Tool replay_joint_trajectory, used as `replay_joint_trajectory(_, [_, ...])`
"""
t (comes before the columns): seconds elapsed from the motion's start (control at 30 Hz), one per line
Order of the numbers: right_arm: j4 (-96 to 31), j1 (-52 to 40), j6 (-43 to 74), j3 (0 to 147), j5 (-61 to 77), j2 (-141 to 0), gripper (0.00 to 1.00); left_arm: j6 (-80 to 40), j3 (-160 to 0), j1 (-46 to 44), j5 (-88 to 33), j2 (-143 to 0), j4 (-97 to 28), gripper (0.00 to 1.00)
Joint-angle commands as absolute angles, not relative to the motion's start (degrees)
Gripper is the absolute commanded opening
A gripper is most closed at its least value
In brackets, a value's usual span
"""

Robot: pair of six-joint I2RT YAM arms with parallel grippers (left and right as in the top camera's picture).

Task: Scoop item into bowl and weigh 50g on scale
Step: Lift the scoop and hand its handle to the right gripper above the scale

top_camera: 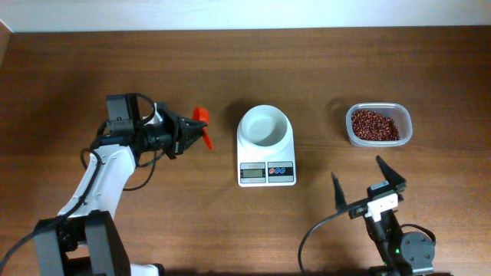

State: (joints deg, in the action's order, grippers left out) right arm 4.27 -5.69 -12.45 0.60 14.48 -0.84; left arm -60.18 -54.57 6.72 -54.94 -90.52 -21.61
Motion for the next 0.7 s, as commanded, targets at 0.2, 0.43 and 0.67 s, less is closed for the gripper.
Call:
replay_joint_trajectory(0.2, [1.85,-5.98,13.72,17.10,16.88,-10.70,0.99,-81.89,-54.22,4.58,-66.06,-89.32,-7.16,0.00])
replay_joint_trajectory(0.43, [-28.40,-5.98,14.22,56.64,26.81,-46.15,0.99,-89.91,-54.22,4.16,-64.99,-88.68,-2.11,0.00])
replay_joint_trajectory(0.67, [-26.79,-6.04,20.23,66.57,53.32,-65.01,0.66,-94.94,-54.22,1.80,-65.08,-88.68,-2.17,0.00])
